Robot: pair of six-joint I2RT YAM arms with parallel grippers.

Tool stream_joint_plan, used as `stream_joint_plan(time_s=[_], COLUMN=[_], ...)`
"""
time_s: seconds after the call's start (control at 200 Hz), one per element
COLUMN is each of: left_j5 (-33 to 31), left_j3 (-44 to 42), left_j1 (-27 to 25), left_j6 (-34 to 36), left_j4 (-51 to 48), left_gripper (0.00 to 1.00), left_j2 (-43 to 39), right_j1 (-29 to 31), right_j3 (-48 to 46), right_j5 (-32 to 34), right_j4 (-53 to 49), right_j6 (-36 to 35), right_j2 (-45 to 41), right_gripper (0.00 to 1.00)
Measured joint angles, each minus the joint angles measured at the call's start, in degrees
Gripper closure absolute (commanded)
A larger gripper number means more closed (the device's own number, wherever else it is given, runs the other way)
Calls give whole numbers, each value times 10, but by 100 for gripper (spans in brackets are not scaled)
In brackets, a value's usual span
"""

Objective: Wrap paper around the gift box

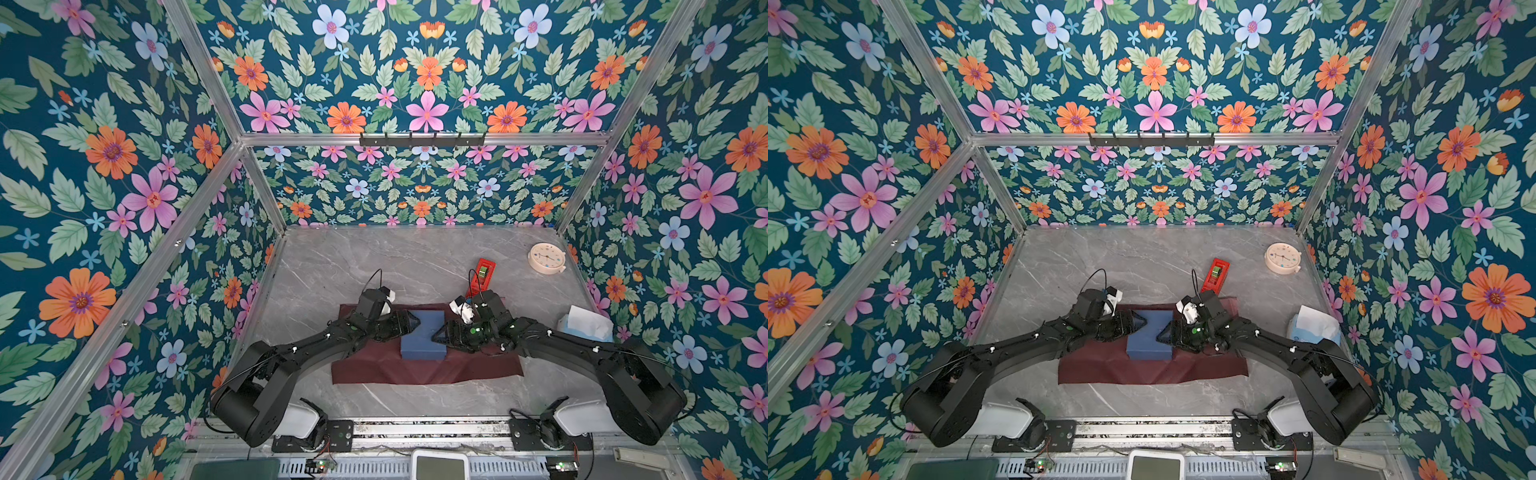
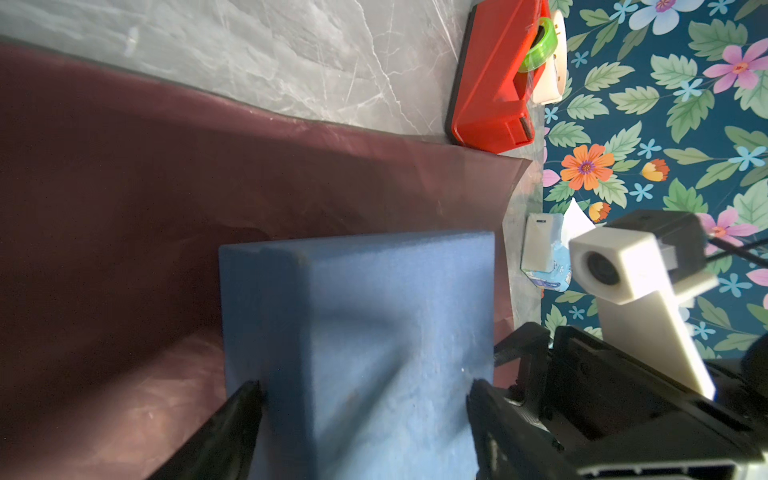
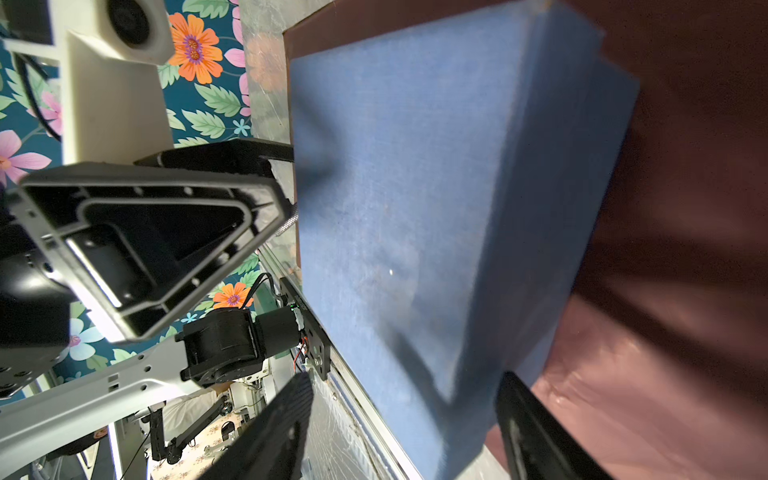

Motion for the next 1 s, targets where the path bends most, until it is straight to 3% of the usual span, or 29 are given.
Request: stream_joint_plan(time_s=[0.455,0.83,1.0], left_j5=[-16,-32,5], left_j3=[0,-12,-30], left_j1=[0,18,13], left_j6=[4,16,3], left_j4=[-25,-47,-31], left_gripper=[15,14,14], left_j2=[-14,-50,-37], right_j1=[-10,-172,-186], right_j3=[38,66,54], right_j5=[57,142,153], right_j4=[-93,-299,-328], right_j6=[-37,-136,-152], right_j2=[-20,-135,-143], right_gripper=[22,21,21])
